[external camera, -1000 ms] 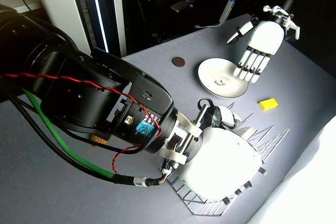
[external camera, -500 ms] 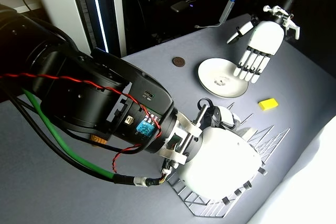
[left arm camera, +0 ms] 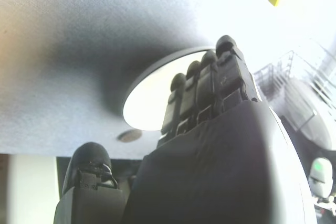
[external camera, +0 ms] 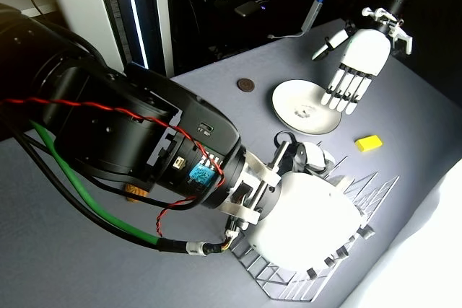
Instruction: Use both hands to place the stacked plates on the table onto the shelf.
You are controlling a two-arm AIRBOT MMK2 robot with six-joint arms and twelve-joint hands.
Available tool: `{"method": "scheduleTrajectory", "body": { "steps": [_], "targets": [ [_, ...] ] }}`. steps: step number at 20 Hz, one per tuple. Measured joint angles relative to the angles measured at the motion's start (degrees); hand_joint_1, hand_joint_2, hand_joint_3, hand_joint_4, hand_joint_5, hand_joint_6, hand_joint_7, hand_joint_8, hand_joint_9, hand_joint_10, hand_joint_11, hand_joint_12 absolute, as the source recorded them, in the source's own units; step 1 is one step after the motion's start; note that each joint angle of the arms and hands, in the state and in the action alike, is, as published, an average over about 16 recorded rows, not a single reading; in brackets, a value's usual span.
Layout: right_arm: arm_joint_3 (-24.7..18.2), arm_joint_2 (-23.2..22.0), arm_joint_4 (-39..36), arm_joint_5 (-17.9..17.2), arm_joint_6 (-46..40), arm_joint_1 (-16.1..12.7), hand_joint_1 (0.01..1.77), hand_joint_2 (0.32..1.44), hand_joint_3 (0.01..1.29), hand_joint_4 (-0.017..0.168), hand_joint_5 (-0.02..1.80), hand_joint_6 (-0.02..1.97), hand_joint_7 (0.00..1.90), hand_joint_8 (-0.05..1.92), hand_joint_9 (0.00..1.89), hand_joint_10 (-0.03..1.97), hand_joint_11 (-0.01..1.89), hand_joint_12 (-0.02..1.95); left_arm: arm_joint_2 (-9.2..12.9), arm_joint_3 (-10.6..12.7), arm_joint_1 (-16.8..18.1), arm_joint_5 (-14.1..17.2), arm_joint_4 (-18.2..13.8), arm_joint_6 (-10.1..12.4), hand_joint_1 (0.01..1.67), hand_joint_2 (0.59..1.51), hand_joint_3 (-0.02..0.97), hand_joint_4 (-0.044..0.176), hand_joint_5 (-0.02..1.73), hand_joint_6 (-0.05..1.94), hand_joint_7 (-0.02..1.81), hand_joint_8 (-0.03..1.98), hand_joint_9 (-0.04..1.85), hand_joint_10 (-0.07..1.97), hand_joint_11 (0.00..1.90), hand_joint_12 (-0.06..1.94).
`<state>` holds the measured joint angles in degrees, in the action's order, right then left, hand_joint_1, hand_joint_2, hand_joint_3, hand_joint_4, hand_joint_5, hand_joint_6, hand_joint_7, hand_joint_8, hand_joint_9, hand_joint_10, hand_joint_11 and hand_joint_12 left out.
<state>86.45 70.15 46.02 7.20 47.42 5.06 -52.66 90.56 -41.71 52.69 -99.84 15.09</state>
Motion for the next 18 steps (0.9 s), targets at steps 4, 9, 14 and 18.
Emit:
{"method": "scheduleTrajectory", "body": {
  "steps": [4, 9, 14, 18],
  "targets": [
    [-0.1, -0.1, 0.0, 0.2, -0.2, -0.5, 0.88, 1.09, 0.01, -0.004, 0.53, 0.03, 0.63, 0.02, 0.71, 0.04, 0.2, 1.38, 0.0, 0.0, 0.0, 0.0, 0.0, 0.0, 0.01, 1.117, 0.017, 0.0, 0.02, 0.01, 0.02, 0.02, 0.0, 0.01, 0.02, -0.01],
    [-0.6, -0.4, -0.1, 0.3, -0.3, -1.5, 0.86, 1.1, 0.01, -0.004, 0.5, 0.03, 0.59, 0.02, 0.65, 0.03, 0.11, 1.39, 0.0, 0.0, 0.0, 0.0, -0.1, 0.0, 0.01, 1.117, 0.018, 0.0, 0.02, 0.01, 0.02, 0.01, 0.0, 0.01, 0.02, -0.01],
    [-1.9, -1.2, -0.2, -0.1, 1.8, -3.2, 0.86, 1.1, 0.01, -0.005, 0.51, 0.03, 0.6, 0.02, 0.62, 0.03, 0.11, 1.38, 0.0, 0.0, 0.0, 0.0, -0.1, 0.0, 0.01, 1.117, 0.018, 0.0, 0.02, 0.01, 0.02, 0.01, 0.0, 0.01, 0.02, -0.01],
    [-4.5, -2.2, -2.9, -1.8, 5.4, -5.0, 0.85, 1.1, 0.01, -0.005, 0.51, 0.03, 0.61, 0.02, 0.62, 0.03, 0.12, 1.38, 0.0, 0.0, 0.0, 0.0, -0.2, 0.0, 0.01, 1.117, 0.018, 0.0, 0.02, 0.01, 0.02, 0.01, 0.0, 0.01, 0.02, -0.01]
  ]
}}
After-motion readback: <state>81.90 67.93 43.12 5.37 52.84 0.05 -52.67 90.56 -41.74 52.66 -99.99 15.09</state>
